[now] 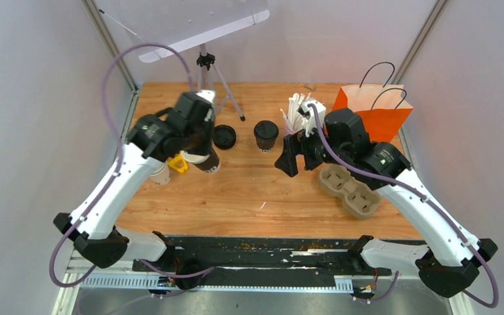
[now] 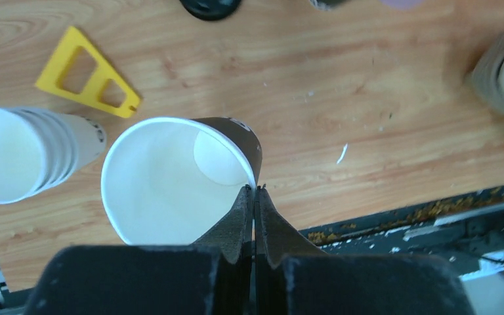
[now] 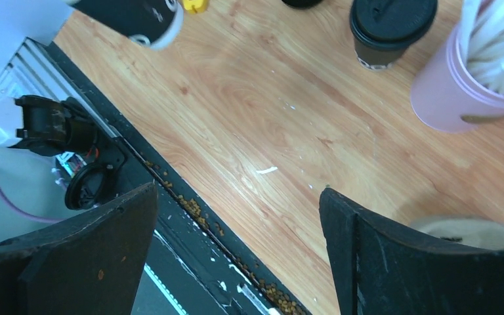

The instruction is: Pack the takeout coffee

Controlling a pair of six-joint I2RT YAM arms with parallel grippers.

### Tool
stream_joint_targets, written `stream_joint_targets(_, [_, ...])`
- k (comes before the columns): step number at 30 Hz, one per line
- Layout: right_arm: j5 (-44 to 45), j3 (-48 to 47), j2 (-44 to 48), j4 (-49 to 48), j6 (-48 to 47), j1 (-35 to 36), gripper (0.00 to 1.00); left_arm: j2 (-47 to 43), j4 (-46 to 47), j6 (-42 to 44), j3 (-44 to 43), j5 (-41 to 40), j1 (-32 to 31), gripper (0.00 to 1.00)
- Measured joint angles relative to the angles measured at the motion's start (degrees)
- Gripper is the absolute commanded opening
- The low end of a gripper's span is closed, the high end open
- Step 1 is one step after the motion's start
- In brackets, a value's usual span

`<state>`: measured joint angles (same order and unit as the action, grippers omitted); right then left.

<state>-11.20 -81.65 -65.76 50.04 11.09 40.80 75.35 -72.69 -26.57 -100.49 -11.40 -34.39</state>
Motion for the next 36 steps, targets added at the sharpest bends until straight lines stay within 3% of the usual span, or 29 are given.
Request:
stream_joint_targets(3, [2.3, 2.4, 2.5, 0.7, 0.2, 0.0, 0.93, 1.7, 3.4, -0.7, 6.1, -3.0, -7.7, 0.00])
stream_joint_targets(7, [5.8, 4.9, 6.0, 2.2, 1.1, 0.0, 0.93, 4.7, 9.6, -1.3, 12.7, -6.2, -13.5, 0.00])
stream_joint_targets(13, [9.4, 5.8, 11.3, 4.2, 3.4, 0.0, 0.93, 9.2, 20.0, -2.3, 21.9, -7.3, -17.5, 0.02])
stream_joint_targets(21, [12.7, 5.1, 11.1, 5.4, 3.9, 0.0, 0.94, 14.8, 27.6, -4.2, 25.1, -5.6, -21.6, 0.06])
stream_joint_targets(23, [12.8, 5.1, 10.9, 5.6, 3.9, 0.0, 0.94, 14.9, 28.8, -4.8, 25.7, -4.9, -22.4, 0.16])
stream_joint_targets(27, [12.7, 5.1, 11.1, 5.6, 3.9, 0.0, 0.94, 14.6, 32.0, -6.2, 27.8, -3.3, -23.3, 0.45])
stream_joint_targets(30, [12.6, 5.1, 11.2, 5.6, 3.8, 0.0, 0.94, 14.6, 31.8, -7.2, 27.7, -2.4, -23.3, 0.57])
stream_joint_targets(36, [11.3, 5.1, 12.0, 5.6, 3.4, 0.0, 0.94, 15.6, 25.5, -7.9, 15.8, -4.5, -23.3, 0.85])
